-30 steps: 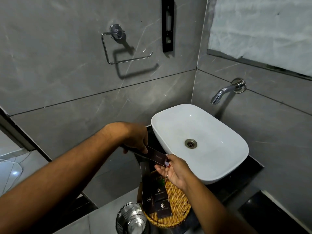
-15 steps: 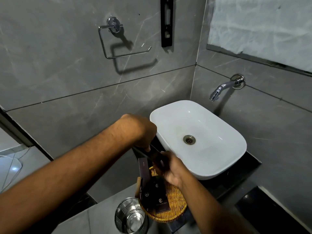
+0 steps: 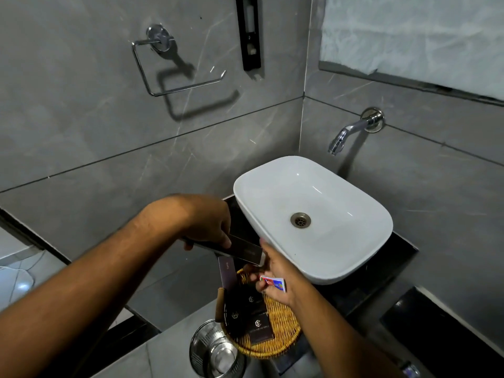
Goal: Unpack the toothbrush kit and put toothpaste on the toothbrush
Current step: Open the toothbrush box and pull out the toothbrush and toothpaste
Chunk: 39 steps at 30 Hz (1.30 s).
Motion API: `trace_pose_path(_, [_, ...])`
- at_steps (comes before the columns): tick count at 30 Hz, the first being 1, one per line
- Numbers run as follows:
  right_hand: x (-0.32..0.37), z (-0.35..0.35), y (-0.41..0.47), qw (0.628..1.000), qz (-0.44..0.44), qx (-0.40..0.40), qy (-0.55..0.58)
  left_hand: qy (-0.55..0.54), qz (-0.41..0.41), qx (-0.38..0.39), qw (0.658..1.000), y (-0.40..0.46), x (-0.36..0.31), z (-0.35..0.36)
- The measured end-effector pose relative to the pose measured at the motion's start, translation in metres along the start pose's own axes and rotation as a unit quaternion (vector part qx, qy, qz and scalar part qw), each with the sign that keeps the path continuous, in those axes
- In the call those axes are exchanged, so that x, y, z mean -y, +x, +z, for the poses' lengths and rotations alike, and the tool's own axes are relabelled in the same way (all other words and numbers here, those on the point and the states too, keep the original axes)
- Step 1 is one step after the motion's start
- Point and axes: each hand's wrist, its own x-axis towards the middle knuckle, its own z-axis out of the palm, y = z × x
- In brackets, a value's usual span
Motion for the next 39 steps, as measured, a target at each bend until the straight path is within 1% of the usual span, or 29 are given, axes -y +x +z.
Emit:
trace_pose_path(3, [0.0,-0.002,0.003,1.0,-0.012,0.003,-0.022,0.038,0.0,0.014,0.999,0.006,-0.01,0.005])
trace_pose_path(5, [-0.001,-0.001,0.004,1.0,-0.015,0.001,-0.026,0.1,-0.008,0.019,0.995,0.009,-0.019,0.006])
trace_pose_path(7, [-0.002,0.0,0.004,0.999,-0.014,0.02,-0.029,0.165,-0.006,0.01,0.986,0.013,-0.031,0.004])
trace_pose_path(9, [-0.003,0.002,0.004,0.998,-0.02,0.036,-0.042,0.19,0.003,-0.008,0.982,0.017,-0.041,-0.001])
trace_pose_path(11, [-0.003,0.002,0.003,0.998,-0.018,0.039,-0.041,0.201,-0.002,-0.007,0.979,0.018,-0.045,-0.004])
trace_pose_path(13, [-0.001,0.003,0.002,0.998,-0.015,0.041,-0.036,0.199,-0.01,-0.008,0.98,0.021,-0.044,-0.007])
trace_pose_path(17, [0.003,0.004,0.0,0.999,-0.015,0.013,-0.034,0.186,-0.005,-0.031,0.982,0.022,-0.04,-0.007])
trace_pose_path(19, [0.004,0.004,-0.001,0.999,-0.022,0.003,-0.035,0.177,-0.002,-0.017,0.984,0.022,-0.042,-0.003])
trace_pose_path(21, [0.005,0.005,0.001,0.999,-0.025,0.008,-0.04,0.172,0.004,-0.013,0.985,0.023,-0.043,-0.002])
trace_pose_path(25, [0.006,0.01,0.004,0.999,-0.015,0.033,-0.032,0.175,-0.003,-0.037,0.984,0.021,-0.034,-0.001])
trace_pose_path(27, [0.004,0.01,0.005,0.999,-0.009,0.023,-0.024,0.159,-0.006,-0.044,0.986,0.02,-0.025,0.001])
trace_pose_path(31, [0.003,0.012,0.008,1.0,-0.005,0.012,-0.01,0.141,0.005,-0.087,0.986,0.025,-0.009,0.011])
trace_pose_path(35, [0.007,0.011,0.01,0.999,-0.037,-0.032,-0.009,0.129,-0.002,-0.132,0.983,0.033,0.007,0.03])
trace_pose_path(37, [0.01,0.009,0.01,0.998,-0.053,-0.042,-0.01,0.114,-0.011,-0.117,0.986,0.034,0.013,0.037])
trace_pose_path(39, [0.013,0.008,0.01,0.997,-0.063,-0.039,-0.007,0.086,-0.007,-0.074,0.994,0.035,0.016,0.046])
